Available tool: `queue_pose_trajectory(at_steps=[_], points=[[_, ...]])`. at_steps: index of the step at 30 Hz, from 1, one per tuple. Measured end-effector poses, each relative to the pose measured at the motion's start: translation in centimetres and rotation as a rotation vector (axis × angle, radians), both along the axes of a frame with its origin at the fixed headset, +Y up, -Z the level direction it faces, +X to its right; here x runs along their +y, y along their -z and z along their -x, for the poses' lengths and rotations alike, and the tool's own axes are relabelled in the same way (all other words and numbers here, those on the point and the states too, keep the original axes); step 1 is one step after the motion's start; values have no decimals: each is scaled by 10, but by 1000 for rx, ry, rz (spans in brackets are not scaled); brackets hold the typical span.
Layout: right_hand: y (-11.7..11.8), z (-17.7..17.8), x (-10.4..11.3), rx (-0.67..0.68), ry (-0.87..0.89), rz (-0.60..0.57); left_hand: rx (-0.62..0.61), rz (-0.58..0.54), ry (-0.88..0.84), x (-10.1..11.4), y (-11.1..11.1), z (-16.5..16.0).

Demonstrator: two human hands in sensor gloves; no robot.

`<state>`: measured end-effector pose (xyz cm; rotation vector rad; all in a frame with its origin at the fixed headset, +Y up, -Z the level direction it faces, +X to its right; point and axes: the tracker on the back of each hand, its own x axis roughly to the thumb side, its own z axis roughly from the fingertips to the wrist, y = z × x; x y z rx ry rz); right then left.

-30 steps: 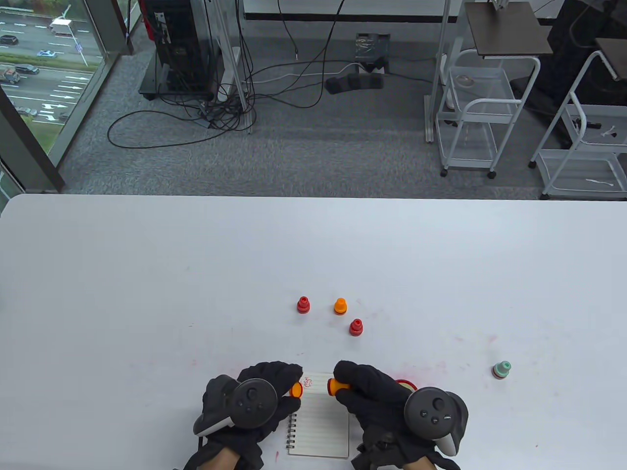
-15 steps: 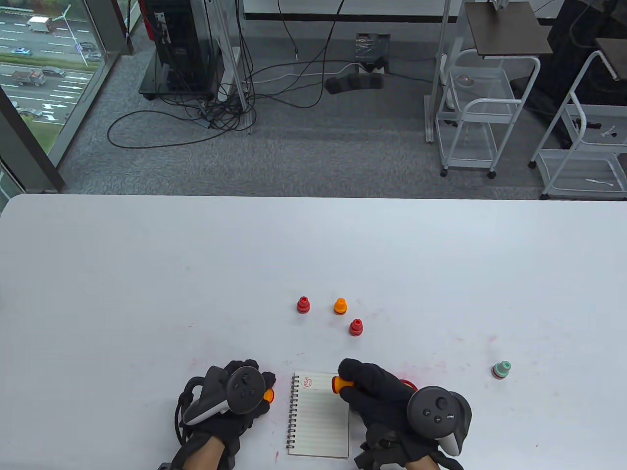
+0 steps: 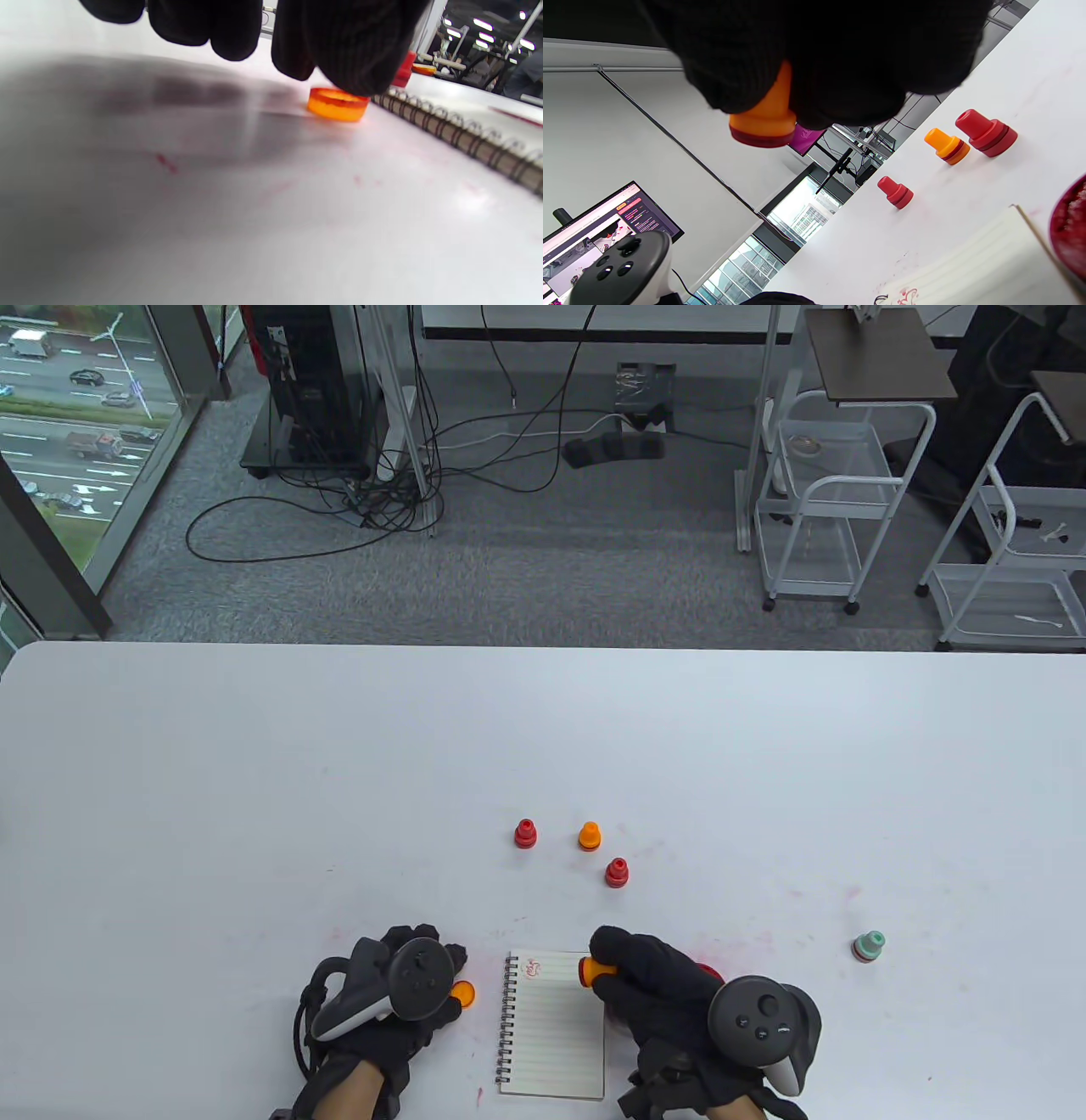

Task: Stamp reward stamp onto notebook

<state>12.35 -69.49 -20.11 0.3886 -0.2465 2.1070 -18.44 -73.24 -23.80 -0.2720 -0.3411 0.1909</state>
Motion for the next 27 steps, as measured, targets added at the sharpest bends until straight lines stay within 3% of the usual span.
queue_pose_trajectory(at_steps=[7,14,21,27], points=[[1,-7,2,-44,-76,-45,0,-88,-206,21,-2,17],[2,-11,2,-73,-169,-55,-29,-133,-257,33,-7,20],[4,-6,-7,-80,-436,-57,-36,-172,-263,42,-11,21],[9,3,-24,-37,-640,16,-31,-169,-258,42,-12,22]])
